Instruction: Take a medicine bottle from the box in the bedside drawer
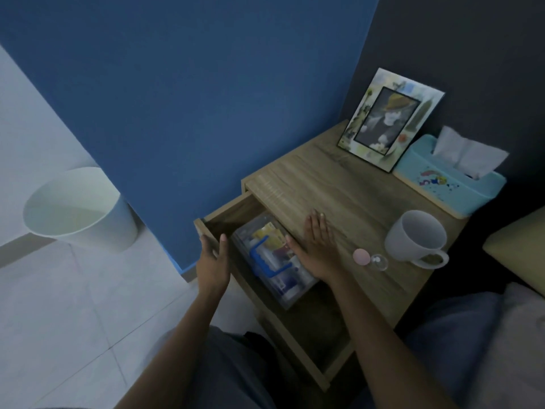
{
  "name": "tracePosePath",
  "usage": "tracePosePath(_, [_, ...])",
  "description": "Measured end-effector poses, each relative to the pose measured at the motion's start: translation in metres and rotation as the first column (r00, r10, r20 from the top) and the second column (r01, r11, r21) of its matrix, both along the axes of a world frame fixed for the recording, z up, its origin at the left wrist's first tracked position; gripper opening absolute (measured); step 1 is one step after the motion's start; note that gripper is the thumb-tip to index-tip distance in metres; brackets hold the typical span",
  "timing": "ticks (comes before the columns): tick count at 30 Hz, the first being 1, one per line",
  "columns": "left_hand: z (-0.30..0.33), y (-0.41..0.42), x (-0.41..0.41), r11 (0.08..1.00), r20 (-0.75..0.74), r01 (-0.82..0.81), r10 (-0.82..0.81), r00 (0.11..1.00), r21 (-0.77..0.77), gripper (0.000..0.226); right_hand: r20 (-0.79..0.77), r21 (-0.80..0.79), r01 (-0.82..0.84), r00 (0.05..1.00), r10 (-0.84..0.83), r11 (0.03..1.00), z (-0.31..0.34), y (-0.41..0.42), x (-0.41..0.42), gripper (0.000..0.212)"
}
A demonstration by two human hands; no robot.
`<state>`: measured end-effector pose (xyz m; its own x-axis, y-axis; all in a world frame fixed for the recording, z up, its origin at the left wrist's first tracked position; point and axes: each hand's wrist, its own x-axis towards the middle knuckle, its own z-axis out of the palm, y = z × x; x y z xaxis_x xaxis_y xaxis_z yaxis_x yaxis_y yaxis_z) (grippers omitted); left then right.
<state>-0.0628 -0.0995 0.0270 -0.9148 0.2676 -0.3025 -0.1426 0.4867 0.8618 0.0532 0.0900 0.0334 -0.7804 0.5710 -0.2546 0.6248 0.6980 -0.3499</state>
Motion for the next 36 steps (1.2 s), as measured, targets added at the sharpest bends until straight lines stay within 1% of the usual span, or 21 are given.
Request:
tracePosePath(3, [-0.002,0.011,-0.004,0.995,-0.018,0.088,-0.087,0.996,0.051,0.065,0.005,-0.010,-0.007,1.000,0.007,1.000,0.002,0.001,0.000,0.102])
tracePosePath(5, [-0.003,0.019,-0.007,0.988,-0.021,0.135,-0.133,0.991,0.078,0.061,0.004,-0.016,-0.004,1.000,0.004,1.000,0.002,0.000,0.000,0.099])
tracePosePath(9, [-0.009,0.038,-0.016,0.979,0.042,0.182,-0.186,0.982,0.086,0.066,-0.003,-0.001,-0.011,1.000,0.011,1.000,0.002,0.000,0.001,0.092])
tracePosePath(13, [-0.008,0.056,-0.024,0.968,0.063,0.221,-0.230,0.971,0.117,0.071,-0.004,-0.013,-0.007,1.000,0.007,1.000,0.001,0.000,0.001,0.088])
tracePosePath(16, [-0.008,0.067,-0.031,0.953,0.060,0.272,-0.282,0.958,0.134,0.069,0.005,0.024,0.005,1.000,-0.005,1.000,0.000,-0.001,-0.002,0.083])
tracePosePath(22, [-0.007,0.084,-0.042,0.910,0.048,0.407,-0.412,0.910,0.083,0.068,0.024,0.052,-0.005,1.000,0.004,0.999,-0.004,0.001,-0.002,0.078])
tracePosePath(26, [-0.006,0.092,-0.047,0.880,0.046,0.468,-0.473,0.880,0.077,0.063,0.040,0.069,-0.015,0.999,0.012,0.997,-0.006,0.002,-0.003,0.075])
tracePosePath(28, [-0.005,0.095,-0.049,0.874,0.056,0.485,-0.486,0.872,0.037,0.062,0.040,0.082,-0.019,0.999,0.016,0.996,-0.007,0.003,-0.003,0.073])
tracePosePath(31, [-0.004,0.097,-0.053,0.883,0.081,0.469,-0.469,0.879,0.024,0.059,0.036,0.072,-0.017,0.999,0.014,0.997,-0.007,0.003,-0.003,0.072])
tracePosePath(32, [-0.001,0.096,-0.053,0.877,0.076,0.481,-0.480,0.874,0.001,0.058,0.045,0.067,-0.016,0.999,0.013,0.998,-0.007,0.004,-0.002,0.071])
tracePosePath(36, [0.013,0.086,-0.049,0.789,0.027,0.599,-0.601,0.799,-0.141,0.061,0.060,0.014,-0.011,0.998,0.010,1.000,-0.002,0.003,-0.005,0.070])
